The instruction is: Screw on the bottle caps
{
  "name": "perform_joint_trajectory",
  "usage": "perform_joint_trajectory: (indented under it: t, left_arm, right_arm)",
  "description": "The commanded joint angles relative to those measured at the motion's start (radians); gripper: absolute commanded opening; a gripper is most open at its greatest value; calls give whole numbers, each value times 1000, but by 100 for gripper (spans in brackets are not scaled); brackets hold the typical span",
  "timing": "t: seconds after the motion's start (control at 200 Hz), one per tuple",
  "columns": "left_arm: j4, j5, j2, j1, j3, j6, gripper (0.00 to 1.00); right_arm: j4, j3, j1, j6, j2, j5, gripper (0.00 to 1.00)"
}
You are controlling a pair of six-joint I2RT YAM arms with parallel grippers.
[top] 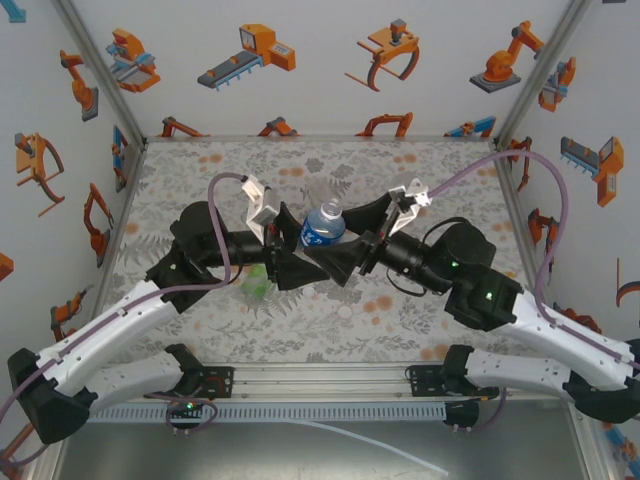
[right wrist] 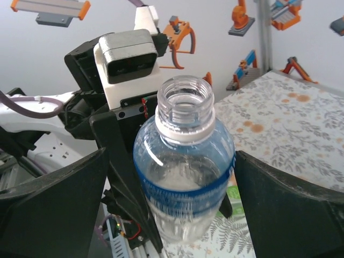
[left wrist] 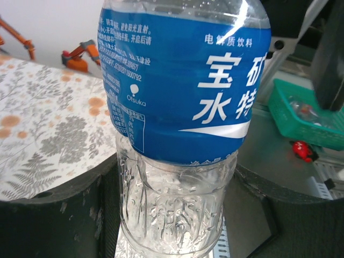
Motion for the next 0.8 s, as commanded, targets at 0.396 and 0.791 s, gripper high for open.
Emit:
perform_joint_trajectory:
  t: [0.396,0.791]
  left_arm:
    - [104,91,23,-15,35,-68,42]
    - [87,74,-6,-15,39,-67,72]
  right_arm:
    - [109,19,-4,9,22,-54,43]
    - [109,18,-4,-7,14,-115,31]
